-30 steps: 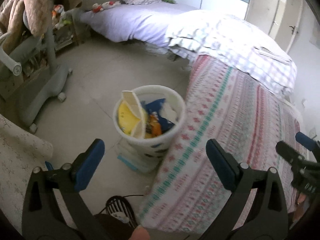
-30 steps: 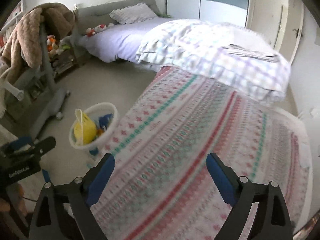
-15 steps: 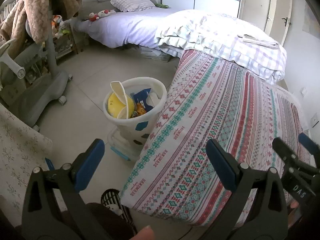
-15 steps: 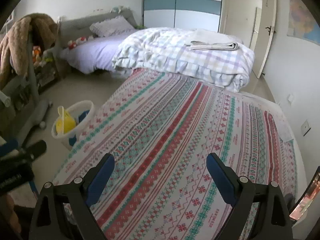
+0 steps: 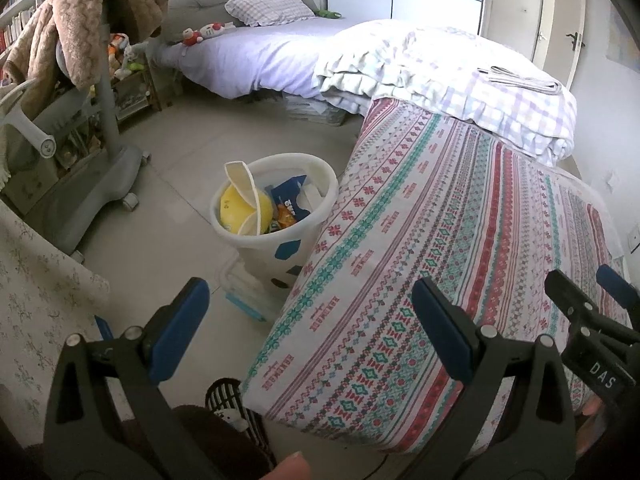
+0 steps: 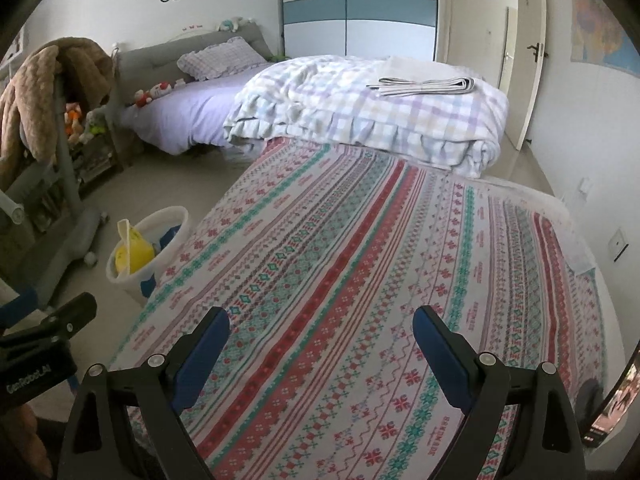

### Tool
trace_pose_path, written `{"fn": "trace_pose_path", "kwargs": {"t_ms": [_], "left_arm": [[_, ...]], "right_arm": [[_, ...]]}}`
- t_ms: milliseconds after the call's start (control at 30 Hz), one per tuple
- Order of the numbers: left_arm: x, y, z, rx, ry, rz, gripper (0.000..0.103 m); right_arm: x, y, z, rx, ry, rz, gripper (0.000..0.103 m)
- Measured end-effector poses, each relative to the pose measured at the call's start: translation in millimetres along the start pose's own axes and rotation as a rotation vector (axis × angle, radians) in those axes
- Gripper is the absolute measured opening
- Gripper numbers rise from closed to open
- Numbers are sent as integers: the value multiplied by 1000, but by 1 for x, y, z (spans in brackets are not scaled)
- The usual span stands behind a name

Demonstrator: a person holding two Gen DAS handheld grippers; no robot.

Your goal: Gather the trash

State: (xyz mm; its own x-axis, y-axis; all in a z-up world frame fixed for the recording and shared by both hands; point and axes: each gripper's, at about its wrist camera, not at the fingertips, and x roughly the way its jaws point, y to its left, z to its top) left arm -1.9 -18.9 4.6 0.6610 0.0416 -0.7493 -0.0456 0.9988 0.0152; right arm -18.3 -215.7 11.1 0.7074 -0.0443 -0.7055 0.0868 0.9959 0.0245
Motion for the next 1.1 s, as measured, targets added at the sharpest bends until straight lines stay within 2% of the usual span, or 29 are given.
{"fn": "trace_pose_path", "kwargs": {"t_ms": [1100], "left_arm": [[-1, 1, 0, -3, 0, -6, 101]], "right_arm": [[-1, 6, -2, 12, 1, 12, 94]]}}
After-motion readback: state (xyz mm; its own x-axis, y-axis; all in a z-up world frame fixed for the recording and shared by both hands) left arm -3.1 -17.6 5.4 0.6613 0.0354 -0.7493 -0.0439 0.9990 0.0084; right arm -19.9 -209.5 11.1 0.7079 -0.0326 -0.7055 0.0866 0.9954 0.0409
